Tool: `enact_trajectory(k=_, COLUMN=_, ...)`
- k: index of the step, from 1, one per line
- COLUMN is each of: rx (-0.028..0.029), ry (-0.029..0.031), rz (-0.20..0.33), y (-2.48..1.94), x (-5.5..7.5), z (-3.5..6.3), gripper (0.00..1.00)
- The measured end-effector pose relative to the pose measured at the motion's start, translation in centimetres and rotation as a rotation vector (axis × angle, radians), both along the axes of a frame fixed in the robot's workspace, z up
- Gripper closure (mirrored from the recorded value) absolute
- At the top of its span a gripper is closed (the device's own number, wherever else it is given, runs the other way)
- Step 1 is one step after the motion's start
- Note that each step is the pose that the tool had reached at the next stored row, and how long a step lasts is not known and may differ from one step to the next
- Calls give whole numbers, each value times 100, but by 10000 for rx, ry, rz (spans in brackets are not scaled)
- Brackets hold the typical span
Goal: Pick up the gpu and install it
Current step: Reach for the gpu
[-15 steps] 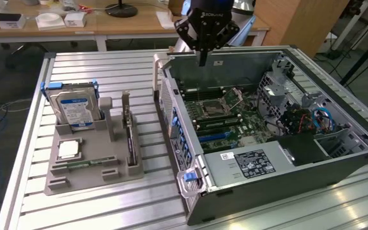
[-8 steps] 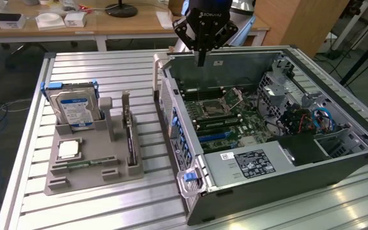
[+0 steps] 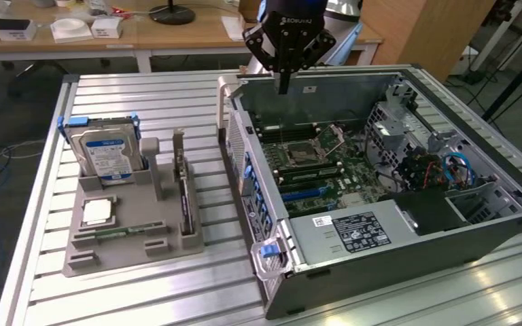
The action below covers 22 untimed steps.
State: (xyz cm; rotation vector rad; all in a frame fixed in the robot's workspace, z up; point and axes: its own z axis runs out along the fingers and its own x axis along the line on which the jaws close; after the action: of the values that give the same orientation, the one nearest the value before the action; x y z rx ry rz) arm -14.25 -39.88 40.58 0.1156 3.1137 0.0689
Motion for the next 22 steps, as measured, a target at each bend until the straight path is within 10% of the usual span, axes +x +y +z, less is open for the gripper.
enact_trajectory(k=22, rx=0, ry=0, rz=0, y=0, x=-100, z=0, gripper=89)
